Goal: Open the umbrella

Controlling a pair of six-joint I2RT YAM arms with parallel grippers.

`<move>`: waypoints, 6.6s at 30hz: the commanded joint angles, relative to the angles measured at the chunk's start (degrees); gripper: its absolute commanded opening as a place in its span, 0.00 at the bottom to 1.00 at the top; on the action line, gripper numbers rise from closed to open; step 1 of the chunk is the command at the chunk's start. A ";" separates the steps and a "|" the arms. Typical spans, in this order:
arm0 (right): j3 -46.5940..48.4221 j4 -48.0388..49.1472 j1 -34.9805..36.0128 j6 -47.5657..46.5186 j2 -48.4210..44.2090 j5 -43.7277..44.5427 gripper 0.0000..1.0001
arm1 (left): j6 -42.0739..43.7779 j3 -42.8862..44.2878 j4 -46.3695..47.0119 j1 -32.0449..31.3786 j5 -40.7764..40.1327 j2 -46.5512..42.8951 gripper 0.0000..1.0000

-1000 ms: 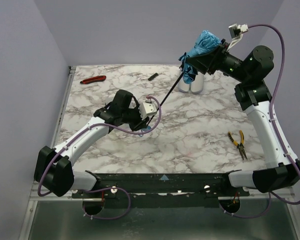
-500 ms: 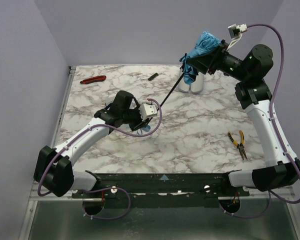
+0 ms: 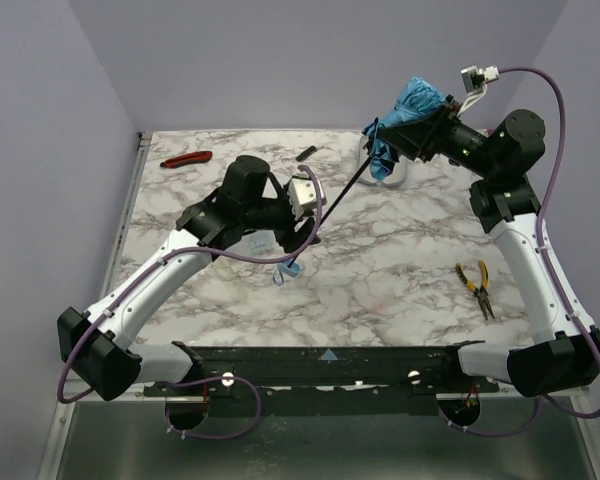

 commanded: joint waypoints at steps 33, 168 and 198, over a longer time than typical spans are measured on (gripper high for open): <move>-1.18 12.45 -4.49 11.77 1.06 -9.80 0.00 | -3.07 0.35 0.50 2.80 1.10 -0.25 0.65; 14.26 -61.61 15.63 -54.36 7.39 1.14 0.20 | 70.57 -9.30 33.25 -7.40 -25.83 -4.57 0.00; 18.69 -74.15 21.26 -66.77 8.53 -0.05 0.00 | 64.79 -6.13 33.29 -5.75 -31.03 -0.17 0.00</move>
